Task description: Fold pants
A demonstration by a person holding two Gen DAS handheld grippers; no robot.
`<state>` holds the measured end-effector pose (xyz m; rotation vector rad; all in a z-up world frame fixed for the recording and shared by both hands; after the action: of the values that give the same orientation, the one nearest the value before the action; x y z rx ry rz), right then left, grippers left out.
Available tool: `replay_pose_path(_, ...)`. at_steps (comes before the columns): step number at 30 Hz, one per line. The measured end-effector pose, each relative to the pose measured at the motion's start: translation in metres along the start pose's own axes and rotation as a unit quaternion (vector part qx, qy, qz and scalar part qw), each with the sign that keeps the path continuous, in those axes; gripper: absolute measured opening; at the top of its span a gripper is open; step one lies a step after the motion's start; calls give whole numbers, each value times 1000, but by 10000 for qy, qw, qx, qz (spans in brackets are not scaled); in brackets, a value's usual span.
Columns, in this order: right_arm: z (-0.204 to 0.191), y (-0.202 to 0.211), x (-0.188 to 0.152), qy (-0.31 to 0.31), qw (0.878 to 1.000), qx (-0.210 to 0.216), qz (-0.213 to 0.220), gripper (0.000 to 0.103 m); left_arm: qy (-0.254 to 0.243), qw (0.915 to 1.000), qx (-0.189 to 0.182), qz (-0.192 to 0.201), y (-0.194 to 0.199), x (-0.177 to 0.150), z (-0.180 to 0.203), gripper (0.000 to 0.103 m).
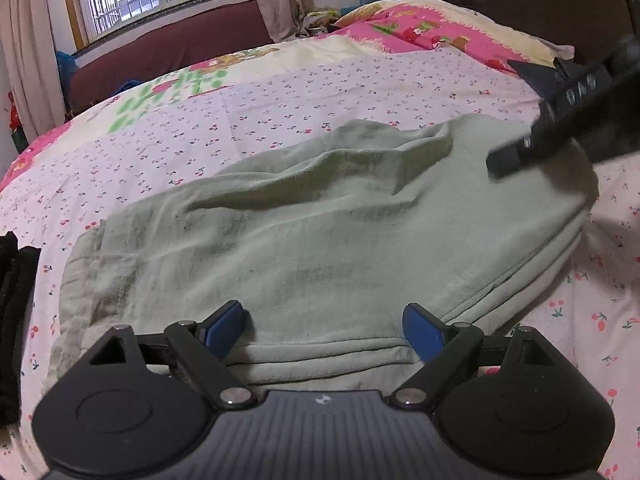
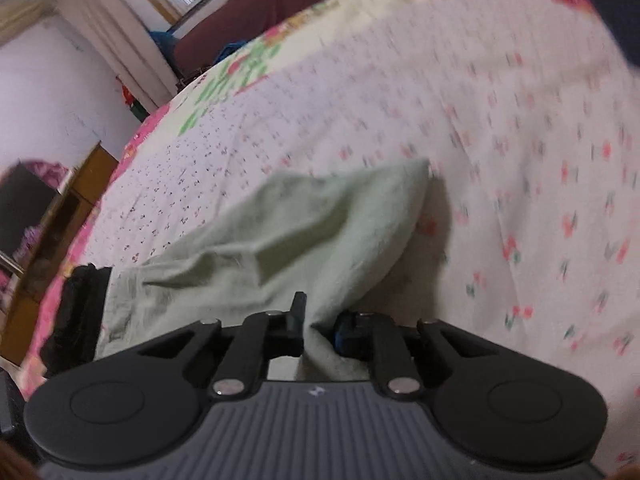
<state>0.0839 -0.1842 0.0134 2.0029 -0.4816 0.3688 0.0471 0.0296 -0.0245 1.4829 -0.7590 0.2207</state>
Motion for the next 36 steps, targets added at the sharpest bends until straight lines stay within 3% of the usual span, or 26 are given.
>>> replay_pose_path(3, -31, 1, 4, 454, 9987, -236, 53, 11, 40, 10000, -63, -26, 0, -1, -3, 100)
replay_pose_path(6, -69, -3, 2, 956, 9952, -199, 60, 11, 102, 9999, -104, -58, 6, -3, -5, 100)
replay_pose_path(10, -132, -14, -2, 1879, 9820, -190, 65, 11, 691, 9962, -528, -16, 25, -7, -24, 100)
replay_pose_path(14, -182, -35, -1, 2337, 9723, 39, -73, 10, 1598, 9844, -735, 42, 45, -19, -56, 100)
replay_pose_path(19, -232, -65, -10, 2715, 9617, 165, -349, 7, 2559, 9622, -878, 319, 70, -44, -94, 100)
replay_pose_path(21, -245, -79, -14, 2853, 9572, 178, -460, 7, 2655, 9597, -806, 437, 79, -50, -103, 99)
replay_pose_path(24, -260, -96, -17, 2929, 9540, 204, -603, 6, 2650, 9621, -409, 491, 87, -59, -113, 99)
replay_pose_path(28, -272, -103, -19, 2895, 9543, 300, -684, 6, 2841, 9560, -430, 591, 94, -68, -125, 99)
replay_pose_path(36, -292, -123, -40, 3293, 9392, 335, -908, 6, 2853, 9564, -204, 583, 101, -78, -129, 99)
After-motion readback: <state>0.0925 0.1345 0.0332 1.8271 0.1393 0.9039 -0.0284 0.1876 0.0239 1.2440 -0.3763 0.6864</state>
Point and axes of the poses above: each gripper's, at about its wrist camera, not at the fingertips, and y roughly against the way its jaws point, z to its right, x to its top, the point moved 1 cm from there along -y, roughly the way its jaws point, and after that the axes turned 9 degrees about -z, right-handed, at the moved point
